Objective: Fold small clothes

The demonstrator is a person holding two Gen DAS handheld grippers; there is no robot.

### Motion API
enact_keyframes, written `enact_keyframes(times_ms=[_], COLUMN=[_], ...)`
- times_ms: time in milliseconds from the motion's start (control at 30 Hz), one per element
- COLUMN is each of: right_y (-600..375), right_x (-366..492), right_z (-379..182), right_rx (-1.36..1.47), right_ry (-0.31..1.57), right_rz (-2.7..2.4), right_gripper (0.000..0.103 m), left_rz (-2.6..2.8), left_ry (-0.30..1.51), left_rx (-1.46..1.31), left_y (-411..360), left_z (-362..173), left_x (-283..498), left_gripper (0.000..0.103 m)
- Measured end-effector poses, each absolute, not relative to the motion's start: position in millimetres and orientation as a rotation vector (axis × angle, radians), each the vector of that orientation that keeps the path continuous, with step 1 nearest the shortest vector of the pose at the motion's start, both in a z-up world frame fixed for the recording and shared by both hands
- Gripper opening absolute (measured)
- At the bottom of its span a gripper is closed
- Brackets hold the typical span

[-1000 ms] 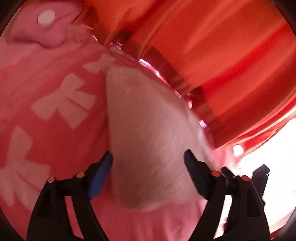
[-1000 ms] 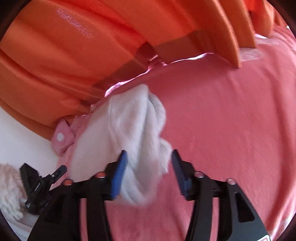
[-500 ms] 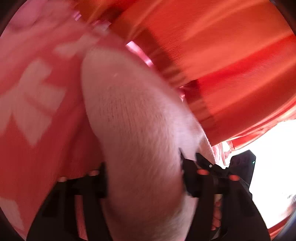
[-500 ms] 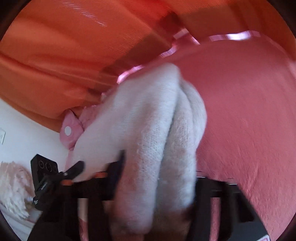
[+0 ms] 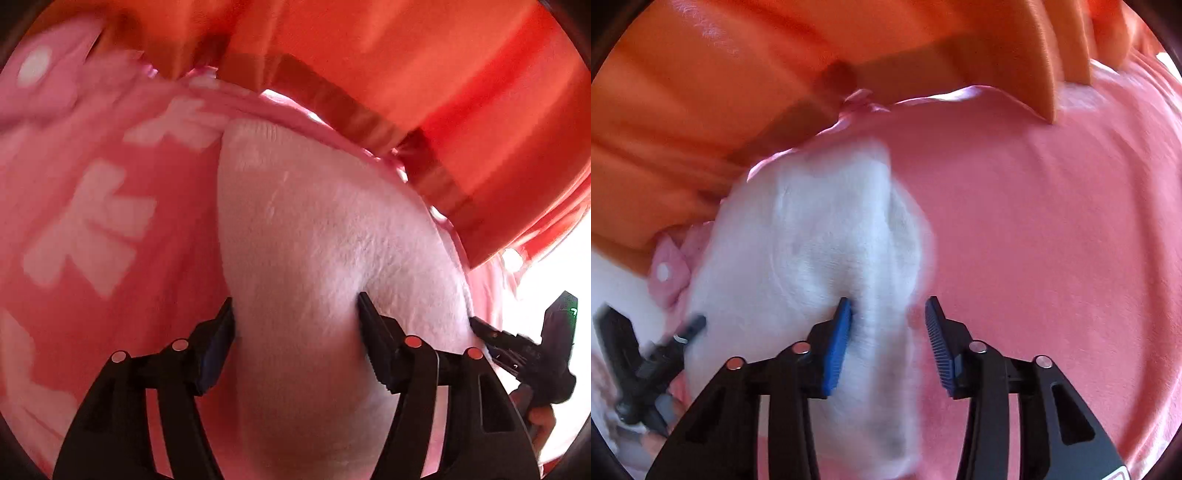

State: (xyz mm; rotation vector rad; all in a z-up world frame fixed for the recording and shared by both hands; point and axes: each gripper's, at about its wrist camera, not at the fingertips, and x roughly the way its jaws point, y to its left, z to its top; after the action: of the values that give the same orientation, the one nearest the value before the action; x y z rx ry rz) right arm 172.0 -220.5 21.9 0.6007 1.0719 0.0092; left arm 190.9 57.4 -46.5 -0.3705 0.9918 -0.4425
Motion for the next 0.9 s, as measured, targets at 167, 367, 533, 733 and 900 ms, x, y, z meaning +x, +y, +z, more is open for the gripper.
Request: enact_keyframes(times_ms=[167,367,533,733,900], right_y=[-209,-170,-145,-167,-190], right_x=[159,196,192,226,211], right_z=[58,15,107,12,53], right_rx=[0.518,0.408,0.301,0.301,0.474], right_ry=[0.972,1.116,0.802,1.091,0.996], right_rz=[0.109,0.155,0.263,0.105,0.094], right_gripper=[0.060,0.018,0.012,0.013,0.020], left_rz=[-0.387,-0.318,-0.307,-0.257,-0.244], left_ry=[0.841,0.798,0.780,0.828,0.852], left_rx=[-0.273,-0.091,-0.106,-0.035,-0.062], left_y=[59,35,36,31,36], left_z=[8,13,17,-1,-6], left_x=[152,124,124,132,136], left_gripper=[0.067,0.068,0.068,0.070,0.072])
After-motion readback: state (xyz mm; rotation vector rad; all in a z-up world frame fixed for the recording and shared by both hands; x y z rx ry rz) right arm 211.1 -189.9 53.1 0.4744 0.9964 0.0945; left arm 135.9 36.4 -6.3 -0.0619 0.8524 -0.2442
